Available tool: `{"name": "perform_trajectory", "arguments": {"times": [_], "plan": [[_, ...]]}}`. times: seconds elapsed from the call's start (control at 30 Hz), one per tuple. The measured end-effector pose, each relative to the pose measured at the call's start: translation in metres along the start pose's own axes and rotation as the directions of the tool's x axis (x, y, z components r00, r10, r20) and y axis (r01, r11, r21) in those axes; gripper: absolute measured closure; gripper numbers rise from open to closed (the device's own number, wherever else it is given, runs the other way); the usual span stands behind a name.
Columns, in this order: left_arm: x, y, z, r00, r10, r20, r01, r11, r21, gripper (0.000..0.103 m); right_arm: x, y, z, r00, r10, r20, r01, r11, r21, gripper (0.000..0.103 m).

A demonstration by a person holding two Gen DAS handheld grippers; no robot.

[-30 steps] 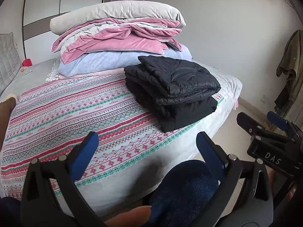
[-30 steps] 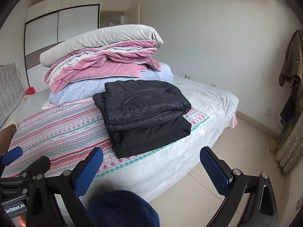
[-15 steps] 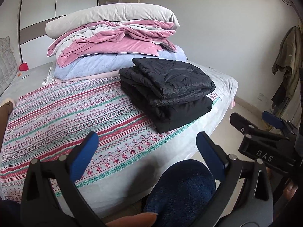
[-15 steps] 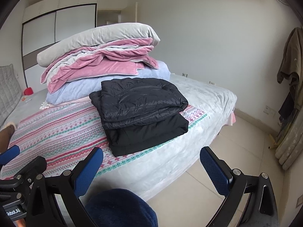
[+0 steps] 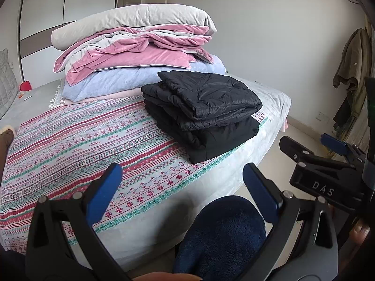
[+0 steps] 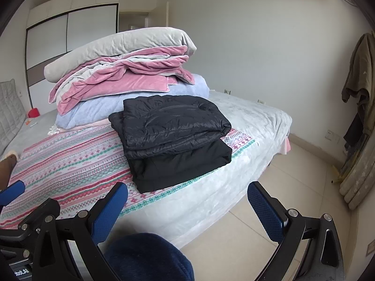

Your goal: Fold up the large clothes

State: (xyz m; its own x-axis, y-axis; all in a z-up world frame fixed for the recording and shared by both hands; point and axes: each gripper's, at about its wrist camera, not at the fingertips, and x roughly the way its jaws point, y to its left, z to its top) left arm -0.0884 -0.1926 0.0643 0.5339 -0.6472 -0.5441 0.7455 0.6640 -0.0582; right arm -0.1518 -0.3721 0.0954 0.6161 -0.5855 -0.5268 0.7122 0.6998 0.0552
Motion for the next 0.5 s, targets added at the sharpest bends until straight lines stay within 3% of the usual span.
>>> {"name": "perform_trajectory", "arguments": {"times": [0.5], "plan": [[0.0017,-0.0037,-0.0001,1.0,-0.007,-0.001,0.007,1.0,0.005,0.001,0.0017,-0.0022,-0.0029,1.0,-0.006,-0.006,0.006,1.0,0.001,0.0]]}}
